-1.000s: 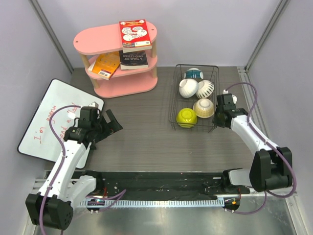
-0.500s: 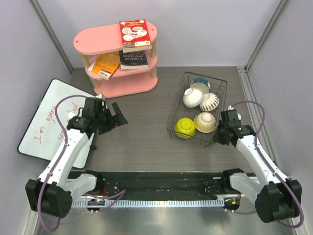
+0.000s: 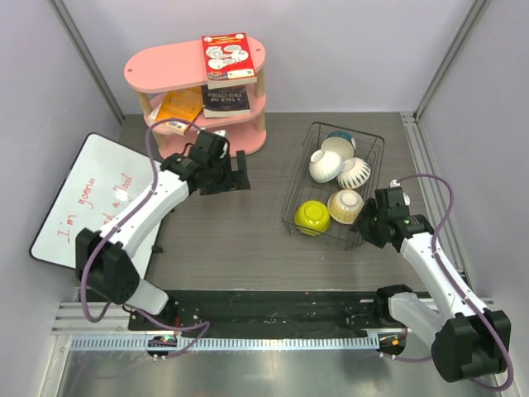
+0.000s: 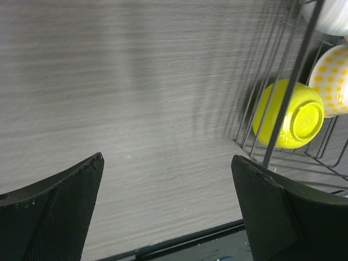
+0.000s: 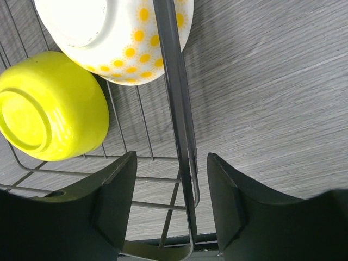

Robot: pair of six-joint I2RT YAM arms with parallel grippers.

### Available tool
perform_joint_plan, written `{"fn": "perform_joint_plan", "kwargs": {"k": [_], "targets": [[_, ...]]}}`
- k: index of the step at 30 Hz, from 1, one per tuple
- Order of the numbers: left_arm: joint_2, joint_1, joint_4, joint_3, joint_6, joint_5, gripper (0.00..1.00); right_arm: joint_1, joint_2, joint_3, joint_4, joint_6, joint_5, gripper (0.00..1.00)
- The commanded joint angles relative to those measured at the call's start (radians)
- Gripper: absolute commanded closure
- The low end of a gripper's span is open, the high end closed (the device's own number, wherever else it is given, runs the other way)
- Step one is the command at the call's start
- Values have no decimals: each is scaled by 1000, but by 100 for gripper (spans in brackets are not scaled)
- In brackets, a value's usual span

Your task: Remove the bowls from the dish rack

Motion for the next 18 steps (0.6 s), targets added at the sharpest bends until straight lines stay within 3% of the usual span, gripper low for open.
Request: {"fn": "perform_joint_plan", "kwargs": {"k": [1, 8, 18], "targets": [[96, -89, 24, 135, 54, -38, 0, 0, -35, -4, 28, 16, 14, 38], [275, -192, -13, 353, 75, -53, 0, 0, -30, 10, 14, 10, 23, 32], [534, -233, -44, 569, 120, -68, 0, 0, -67, 42, -22, -20, 51, 30]]}}
